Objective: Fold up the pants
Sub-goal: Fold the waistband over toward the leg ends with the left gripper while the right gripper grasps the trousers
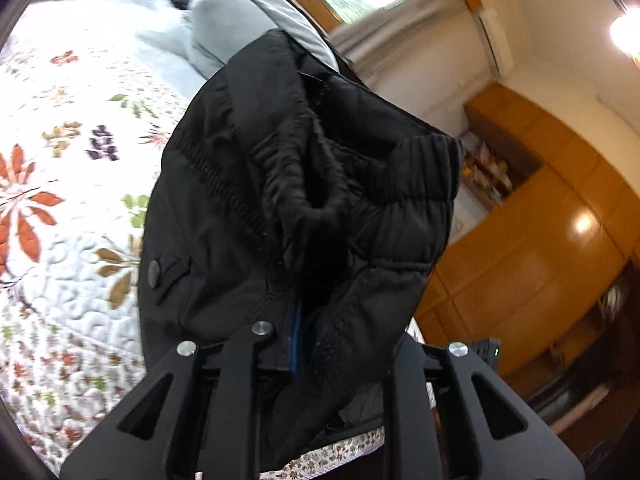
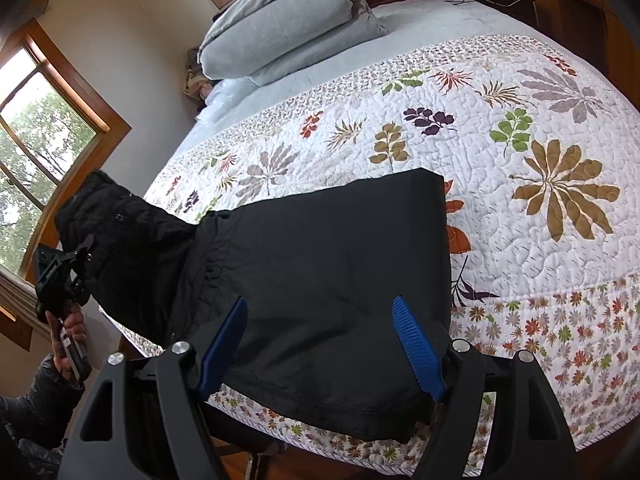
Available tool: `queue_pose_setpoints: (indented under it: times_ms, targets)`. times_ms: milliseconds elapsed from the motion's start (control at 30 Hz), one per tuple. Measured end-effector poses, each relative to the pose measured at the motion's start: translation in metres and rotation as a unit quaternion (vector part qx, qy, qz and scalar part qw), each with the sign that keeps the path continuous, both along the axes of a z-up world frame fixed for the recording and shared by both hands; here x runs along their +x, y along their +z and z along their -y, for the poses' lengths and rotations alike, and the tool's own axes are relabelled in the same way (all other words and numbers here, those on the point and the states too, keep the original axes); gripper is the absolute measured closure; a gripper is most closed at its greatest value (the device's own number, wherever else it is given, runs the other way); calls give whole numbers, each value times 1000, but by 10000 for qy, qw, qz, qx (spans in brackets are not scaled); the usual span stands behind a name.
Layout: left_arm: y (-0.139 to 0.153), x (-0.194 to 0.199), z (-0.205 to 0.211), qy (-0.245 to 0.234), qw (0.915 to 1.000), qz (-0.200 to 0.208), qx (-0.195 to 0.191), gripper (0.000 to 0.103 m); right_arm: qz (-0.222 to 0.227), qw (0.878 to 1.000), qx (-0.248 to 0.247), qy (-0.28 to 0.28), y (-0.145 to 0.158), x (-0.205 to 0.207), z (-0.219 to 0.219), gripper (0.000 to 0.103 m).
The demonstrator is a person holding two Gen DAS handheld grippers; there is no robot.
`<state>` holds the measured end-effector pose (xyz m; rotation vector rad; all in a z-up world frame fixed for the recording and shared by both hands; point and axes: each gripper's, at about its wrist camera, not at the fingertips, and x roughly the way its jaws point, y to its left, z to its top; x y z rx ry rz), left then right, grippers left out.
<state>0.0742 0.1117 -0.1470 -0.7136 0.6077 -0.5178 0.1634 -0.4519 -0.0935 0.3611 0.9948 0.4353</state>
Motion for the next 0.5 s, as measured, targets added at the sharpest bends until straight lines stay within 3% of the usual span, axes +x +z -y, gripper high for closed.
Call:
queue_pose_setpoints:
  times_ms: [300,500]
  targets:
    - [-14,23,57,-591,9969,-20,515,87,75,9997,133,188,9,8,-10,27]
    - [-30,48,83,-931,9917,-155,874,87,90,9976,601,329,18,17,-24,22]
